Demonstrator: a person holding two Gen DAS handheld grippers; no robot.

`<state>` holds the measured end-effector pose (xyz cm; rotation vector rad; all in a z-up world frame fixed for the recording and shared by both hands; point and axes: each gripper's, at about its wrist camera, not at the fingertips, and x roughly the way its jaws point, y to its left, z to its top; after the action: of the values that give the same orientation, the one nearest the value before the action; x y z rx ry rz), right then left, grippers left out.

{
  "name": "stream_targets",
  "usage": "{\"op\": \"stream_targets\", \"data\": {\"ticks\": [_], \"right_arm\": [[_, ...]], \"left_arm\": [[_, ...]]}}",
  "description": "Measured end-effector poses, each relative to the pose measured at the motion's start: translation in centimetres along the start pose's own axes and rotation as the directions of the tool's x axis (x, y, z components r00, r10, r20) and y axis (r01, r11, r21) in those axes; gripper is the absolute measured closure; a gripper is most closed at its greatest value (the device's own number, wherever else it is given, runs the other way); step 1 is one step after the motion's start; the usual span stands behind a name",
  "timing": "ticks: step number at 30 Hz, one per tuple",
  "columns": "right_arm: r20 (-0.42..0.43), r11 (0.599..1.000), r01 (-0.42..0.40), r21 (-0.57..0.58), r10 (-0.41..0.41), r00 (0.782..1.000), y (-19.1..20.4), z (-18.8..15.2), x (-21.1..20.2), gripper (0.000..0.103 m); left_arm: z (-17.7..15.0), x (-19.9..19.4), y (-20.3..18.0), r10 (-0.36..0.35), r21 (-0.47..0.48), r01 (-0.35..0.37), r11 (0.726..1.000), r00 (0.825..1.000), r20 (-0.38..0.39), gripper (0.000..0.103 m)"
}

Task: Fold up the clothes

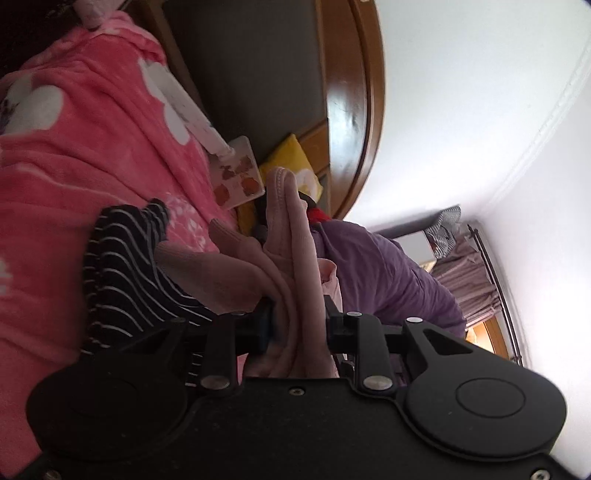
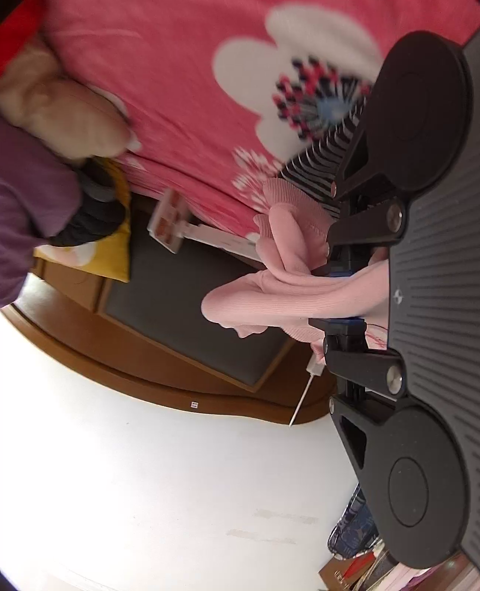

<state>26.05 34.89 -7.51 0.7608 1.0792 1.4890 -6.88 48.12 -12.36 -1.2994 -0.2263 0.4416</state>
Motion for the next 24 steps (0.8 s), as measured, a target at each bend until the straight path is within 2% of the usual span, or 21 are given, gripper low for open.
{"op": "stream_targets", "data": {"ticks": [2,3,4,5,6,8,10,12,13,14,15,17,18,19,21,24], "right_arm": [[-0.027,0.999,-0.002,0.048,0.004,1.0,-1.6,0.2,2.2,0.083],[-0.048,0.998,0.045,0.047,-0.043,0.998,-2.5,0.0,3.1,0.082],[-0.07,0.99,0.139,0.038,-0.136,0.988,-3.7,-0.3,4.0,0.082],[-0.096,0.968,0.247,0.042,-0.242,0.965,-5.1,-0.6,4.7,0.081],[-0.106,0.949,0.313,0.04,-0.308,0.946,-6.3,-0.9,5.0,0.084],[-0.074,0.956,0.288,0.052,-0.284,0.956,-6.8,-1.3,4.6,0.083],[-0.064,0.952,0.306,0.02,-0.304,0.951,-5.9,-1.6,4.6,0.082],[-0.043,0.945,0.327,-0.018,-0.328,0.944,-4.7,-1.7,4.4,0.075],[-0.027,0.937,0.346,-0.041,-0.347,0.937,-4.0,-1.7,4.1,0.073],[-0.001,0.921,0.382,-0.075,-0.384,0.924,-3.4,-1.6,3.8,0.064],[0.03,0.899,0.424,-0.111,-0.423,0.906,-2.7,-1.5,3.5,0.057],[0.092,0.873,0.467,-0.142,-0.459,0.884,-1.4,-1.3,2.0,0.05],[0.111,0.872,0.47,-0.136,-0.458,0.882,-1.1,-1.2,1.1,0.047],[0.123,0.878,0.464,-0.122,-0.45,0.884,-1.0,-1.2,0.4,0.046],[0.141,0.886,0.453,-0.1,-0.438,0.888,-0.8,-1.8,-1.9,0.039],[0.158,0.89,0.45,-0.067,-0.436,0.886,-0.4,-3.2,-5.4,0.034]], "left_arm": [[-0.5,1.7,1.1,0.131,0.055,-0.128,0.99,0.99,-0.047,0.079],[-1.0,2.6,1.9,0.196,0.056,-0.192,0.98,0.976,-0.09,0.078],[-1.2,2.9,2.9,0.234,0.023,-0.232,0.972,0.967,-0.101,0.071],[-1.2,2.8,3.4,0.232,-0.012,-0.234,0.972,0.968,-0.096,0.069],[-1.3,2.7,3.1,0.242,0.006,-0.243,0.97,0.967,-0.084,0.068],[-1.4,2.7,2.3,0.272,0.064,-0.269,0.961,0.96,-0.059,0.066],[-1.7,2.4,1.9,0.289,0.077,-0.286,0.955,0.957,-0.038,0.063],[-1.9,1.1,1.2,0.314,0.083,-0.317,0.945,0.949,0.039,0.056],[-2.0,0.5,0.6,0.324,0.105,-0.332,0.938,0.942,0.084,0.053],[-2.1,0.0,0.0,0.33,0.133,-0.347,0.928,0.935,0.132,0.051],[-2.4,-0.3,-0.7,0.326,0.172,-0.352,0.92,0.931,0.164,0.05],[-3.1,-0.8,-2.1,0.306,0.258,-0.356,0.898,0.928,0.214,0.049],[-3.4,-0.7,-2.5,0.296,0.287,-0.351,0.891,0.93,0.216,0.047],[-3.7,-0.5,-2.4,0.31,0.276,-0.356,0.893,0.93,0.197,0.045],[-4.2,-0.1,-1.9,0.353,0.227,-0.378,0.897,0.924,0.146,0.044],[-3.9,-0.3,-0.6,0.353,0.123,-0.366,0.923,0.929,0.116,0.041]]}}
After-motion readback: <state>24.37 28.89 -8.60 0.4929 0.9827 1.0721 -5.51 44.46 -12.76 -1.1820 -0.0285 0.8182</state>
